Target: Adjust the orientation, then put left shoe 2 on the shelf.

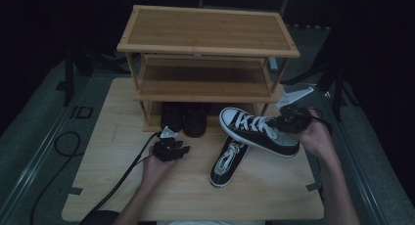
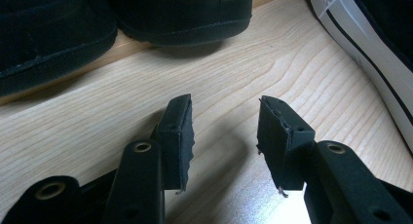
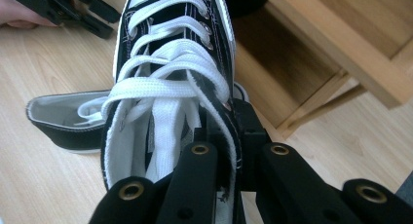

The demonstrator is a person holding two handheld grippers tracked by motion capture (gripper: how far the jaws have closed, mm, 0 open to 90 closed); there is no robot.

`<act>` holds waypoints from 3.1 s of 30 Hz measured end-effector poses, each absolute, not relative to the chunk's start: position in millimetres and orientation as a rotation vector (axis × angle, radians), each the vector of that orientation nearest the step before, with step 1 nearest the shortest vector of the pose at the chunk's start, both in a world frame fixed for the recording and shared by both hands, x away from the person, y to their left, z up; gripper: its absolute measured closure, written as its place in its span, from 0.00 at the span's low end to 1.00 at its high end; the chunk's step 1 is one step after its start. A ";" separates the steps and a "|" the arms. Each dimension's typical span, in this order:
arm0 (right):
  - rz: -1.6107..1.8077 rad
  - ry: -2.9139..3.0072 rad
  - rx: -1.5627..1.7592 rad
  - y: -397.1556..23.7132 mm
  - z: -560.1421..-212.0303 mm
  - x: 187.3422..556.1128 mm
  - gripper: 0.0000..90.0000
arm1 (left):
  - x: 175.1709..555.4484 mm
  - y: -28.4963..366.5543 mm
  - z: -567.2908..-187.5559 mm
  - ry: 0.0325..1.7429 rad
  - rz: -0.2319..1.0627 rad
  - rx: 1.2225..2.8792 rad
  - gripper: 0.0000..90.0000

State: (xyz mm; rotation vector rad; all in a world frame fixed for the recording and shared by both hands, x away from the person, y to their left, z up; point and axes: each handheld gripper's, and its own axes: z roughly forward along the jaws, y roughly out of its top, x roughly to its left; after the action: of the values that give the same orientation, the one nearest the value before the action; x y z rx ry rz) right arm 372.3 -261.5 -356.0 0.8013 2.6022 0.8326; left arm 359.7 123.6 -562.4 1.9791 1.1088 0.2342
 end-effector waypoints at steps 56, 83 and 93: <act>1.000 2.377 1.059 -217.5 -313.4 429.8 0.98 | 359.9 123.7 -562.4 1.105 0.236 1.981 0.63; 1.107 2.239 1.245 -199.8 -325.6 442.8 0.81 | 360.2 123.7 -562.3 1.104 0.234 1.982 0.63; 1.138 2.219 1.216 -201.9 -326.8 441.2 0.56 | 360.2 123.6 -562.4 1.103 0.234 1.982 0.63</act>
State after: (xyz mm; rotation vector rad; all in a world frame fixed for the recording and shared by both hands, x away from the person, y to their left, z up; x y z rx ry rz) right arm 441.2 -201.9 -326.8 1.2163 2.2186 1.1383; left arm 360.2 123.6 -562.4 1.9817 1.1033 0.2344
